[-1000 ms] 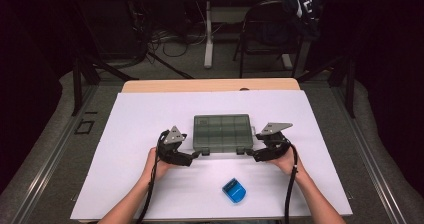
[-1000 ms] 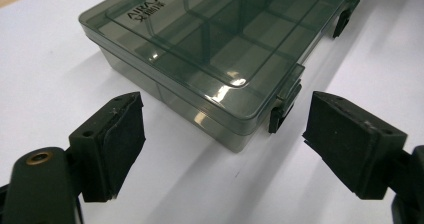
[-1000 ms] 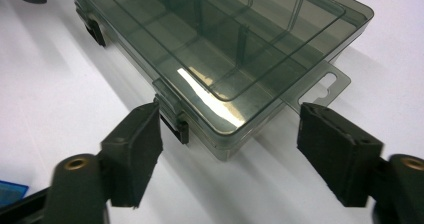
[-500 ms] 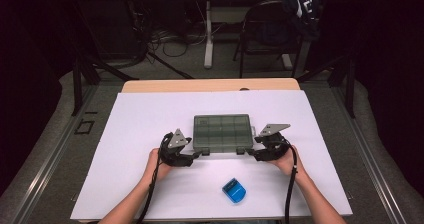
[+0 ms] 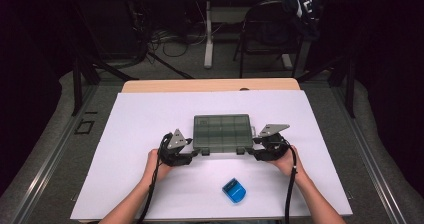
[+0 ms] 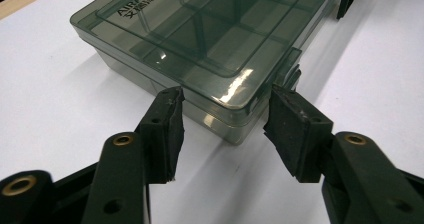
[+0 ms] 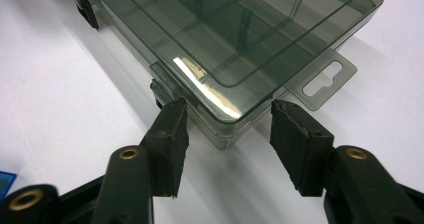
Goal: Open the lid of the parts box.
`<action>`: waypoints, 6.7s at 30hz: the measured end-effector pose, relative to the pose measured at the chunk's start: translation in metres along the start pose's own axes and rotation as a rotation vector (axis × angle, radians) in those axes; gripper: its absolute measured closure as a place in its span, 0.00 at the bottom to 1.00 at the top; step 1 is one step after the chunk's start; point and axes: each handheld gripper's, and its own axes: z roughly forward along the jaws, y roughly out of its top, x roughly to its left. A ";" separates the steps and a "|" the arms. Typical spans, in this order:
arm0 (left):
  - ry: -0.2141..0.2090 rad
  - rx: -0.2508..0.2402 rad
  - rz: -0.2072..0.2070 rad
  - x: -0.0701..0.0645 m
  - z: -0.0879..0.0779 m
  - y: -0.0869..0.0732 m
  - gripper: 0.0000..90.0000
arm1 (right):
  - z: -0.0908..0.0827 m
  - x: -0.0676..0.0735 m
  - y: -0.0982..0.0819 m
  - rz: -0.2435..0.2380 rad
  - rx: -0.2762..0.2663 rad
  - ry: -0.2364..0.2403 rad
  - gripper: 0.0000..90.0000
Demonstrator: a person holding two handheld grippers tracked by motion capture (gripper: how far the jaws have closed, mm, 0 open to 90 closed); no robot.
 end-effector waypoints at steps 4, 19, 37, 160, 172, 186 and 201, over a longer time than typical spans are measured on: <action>-0.007 0.004 -0.001 0.001 -0.001 -0.001 0.58 | 0.002 0.000 -0.001 -0.006 -0.010 -0.007 0.57; -0.022 -0.011 0.006 0.003 -0.005 -0.002 0.65 | 0.000 0.001 0.000 0.000 0.002 -0.007 0.62; -0.010 -0.007 0.018 0.003 -0.005 -0.002 0.65 | -0.003 0.002 0.000 0.010 -0.006 -0.007 0.65; 0.048 -0.239 -0.013 0.037 -0.022 0.041 0.76 | -0.027 -0.003 0.048 -0.052 -0.213 -0.217 0.72; 0.010 -0.250 -0.047 0.051 -0.024 0.051 0.80 | -0.030 -0.014 0.058 -0.021 -0.227 -0.204 0.79; 0.011 -0.250 -0.069 0.063 -0.023 0.061 0.84 | -0.031 -0.023 0.071 0.009 -0.228 -0.210 0.83; 0.035 -0.264 -0.093 0.073 -0.017 0.071 0.85 | -0.024 -0.033 0.083 0.057 -0.242 -0.224 0.83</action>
